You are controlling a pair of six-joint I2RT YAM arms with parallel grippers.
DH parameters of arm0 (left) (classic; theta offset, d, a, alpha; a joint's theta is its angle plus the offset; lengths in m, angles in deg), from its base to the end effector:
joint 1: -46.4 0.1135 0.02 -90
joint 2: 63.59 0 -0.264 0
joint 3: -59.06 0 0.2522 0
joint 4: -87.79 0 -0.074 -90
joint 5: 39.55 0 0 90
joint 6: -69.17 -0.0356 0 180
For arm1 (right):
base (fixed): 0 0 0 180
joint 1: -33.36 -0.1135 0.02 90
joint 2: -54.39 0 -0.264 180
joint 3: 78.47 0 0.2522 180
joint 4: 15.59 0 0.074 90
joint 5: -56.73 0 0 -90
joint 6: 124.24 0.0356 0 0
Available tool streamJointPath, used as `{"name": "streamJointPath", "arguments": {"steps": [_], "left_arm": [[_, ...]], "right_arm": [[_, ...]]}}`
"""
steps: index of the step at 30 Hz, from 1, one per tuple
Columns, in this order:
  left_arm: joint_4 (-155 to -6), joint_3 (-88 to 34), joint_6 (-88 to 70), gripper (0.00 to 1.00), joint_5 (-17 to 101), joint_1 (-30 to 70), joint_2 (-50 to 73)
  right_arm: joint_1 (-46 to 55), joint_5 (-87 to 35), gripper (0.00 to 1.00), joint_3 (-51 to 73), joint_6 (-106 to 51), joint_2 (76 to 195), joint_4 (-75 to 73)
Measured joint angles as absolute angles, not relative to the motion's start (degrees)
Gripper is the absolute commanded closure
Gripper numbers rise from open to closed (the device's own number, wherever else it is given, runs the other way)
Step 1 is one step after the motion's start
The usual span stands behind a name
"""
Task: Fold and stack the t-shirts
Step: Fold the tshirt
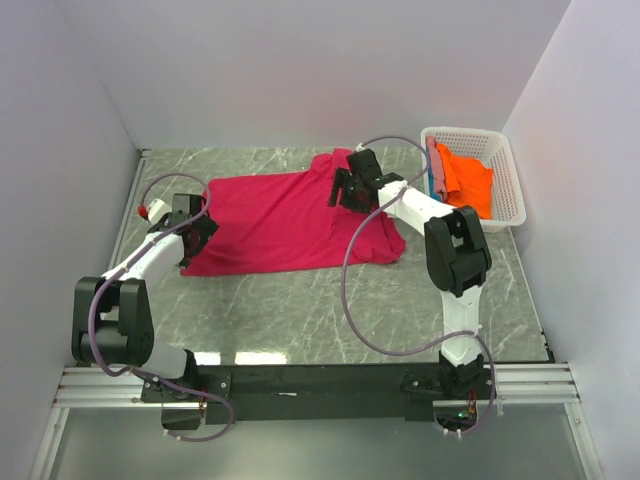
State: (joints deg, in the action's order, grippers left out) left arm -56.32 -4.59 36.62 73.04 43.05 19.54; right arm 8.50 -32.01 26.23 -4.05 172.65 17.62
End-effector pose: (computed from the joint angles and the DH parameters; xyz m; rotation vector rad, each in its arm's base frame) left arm 0.2872 -0.0031 0.2036 -1.2395 2.0947 0.0353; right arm 0.4218 0.1963 0.2071 0.1029 2.4389 0.4708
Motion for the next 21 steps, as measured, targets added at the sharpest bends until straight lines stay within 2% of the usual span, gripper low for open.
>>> {"name": "streamJointPath", "arguments": {"steps": [8, 21], "left_arm": [[-56.32, -4.59, 35.75, 0.01, 73.02, 43.05, 20.22], [-56.34, -4.59, 35.55, 0.01, 73.02, 43.05, 20.96]], "right_arm": [[11.28, -34.11, 0.29, 25.81, -4.99, 172.43, 22.40], [7.71, -34.94, 0.38, 39.32, -6.82, 182.33, 26.67]]}}
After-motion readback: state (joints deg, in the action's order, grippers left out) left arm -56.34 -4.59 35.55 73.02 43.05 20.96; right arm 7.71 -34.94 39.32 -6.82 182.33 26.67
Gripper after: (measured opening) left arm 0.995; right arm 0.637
